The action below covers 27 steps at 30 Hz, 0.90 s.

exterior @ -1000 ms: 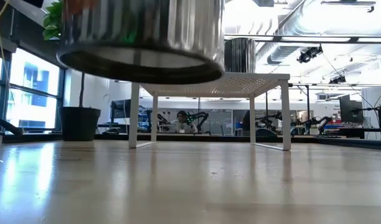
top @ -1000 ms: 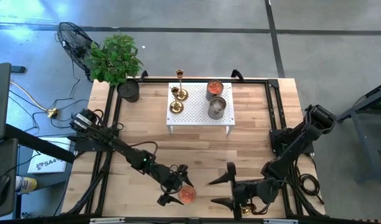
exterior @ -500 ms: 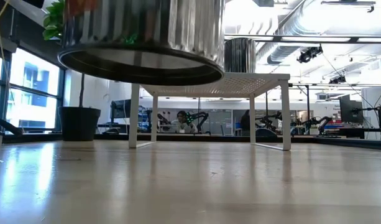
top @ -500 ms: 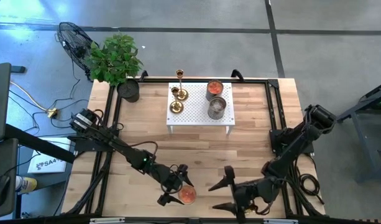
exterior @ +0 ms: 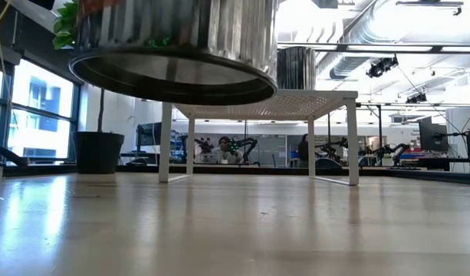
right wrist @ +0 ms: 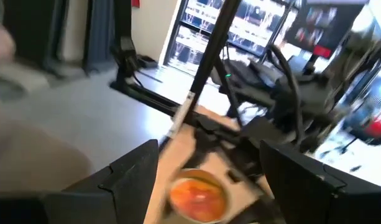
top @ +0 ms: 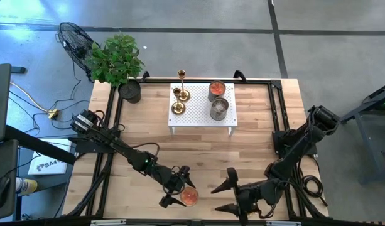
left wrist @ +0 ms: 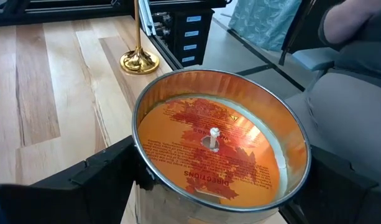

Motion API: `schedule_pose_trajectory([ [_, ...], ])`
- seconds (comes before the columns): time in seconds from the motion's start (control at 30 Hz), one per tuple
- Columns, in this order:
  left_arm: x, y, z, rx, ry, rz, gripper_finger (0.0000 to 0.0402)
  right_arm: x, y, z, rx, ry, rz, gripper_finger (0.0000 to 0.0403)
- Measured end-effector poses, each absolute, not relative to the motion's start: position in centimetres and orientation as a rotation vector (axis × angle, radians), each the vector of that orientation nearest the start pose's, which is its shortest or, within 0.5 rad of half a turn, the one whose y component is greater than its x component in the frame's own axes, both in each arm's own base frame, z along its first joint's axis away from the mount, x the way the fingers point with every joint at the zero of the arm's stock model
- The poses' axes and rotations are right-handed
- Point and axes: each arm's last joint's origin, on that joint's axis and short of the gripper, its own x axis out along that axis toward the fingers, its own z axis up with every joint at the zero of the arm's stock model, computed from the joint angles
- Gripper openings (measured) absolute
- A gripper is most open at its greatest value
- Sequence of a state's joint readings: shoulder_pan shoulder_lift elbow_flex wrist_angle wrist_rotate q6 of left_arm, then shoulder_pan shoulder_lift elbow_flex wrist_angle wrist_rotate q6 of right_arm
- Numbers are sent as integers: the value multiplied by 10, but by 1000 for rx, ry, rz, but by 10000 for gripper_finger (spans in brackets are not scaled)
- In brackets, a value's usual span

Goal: Pick & Place candle stick holders
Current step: Put the orange candle on the shelf

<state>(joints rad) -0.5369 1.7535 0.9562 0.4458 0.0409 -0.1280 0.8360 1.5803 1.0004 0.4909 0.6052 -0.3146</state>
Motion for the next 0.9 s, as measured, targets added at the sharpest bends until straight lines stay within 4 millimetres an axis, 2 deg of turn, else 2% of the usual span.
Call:
schedule_pose_trajectory([
  [0.1,320,-192,197,-36,380,-547,353,248,249,275,-556,14,214,275],
  [0.2,320,-192,197,-35,380,-547,351,248,249,275,-631,7,212,275],
  [0.53,320,-192,197,-26,378,-549,351,247,253,275,-422,4,361,275],
  [0.9,320,-192,197,-38,380,-541,351,247,254,276,-410,-7,397,275],
])
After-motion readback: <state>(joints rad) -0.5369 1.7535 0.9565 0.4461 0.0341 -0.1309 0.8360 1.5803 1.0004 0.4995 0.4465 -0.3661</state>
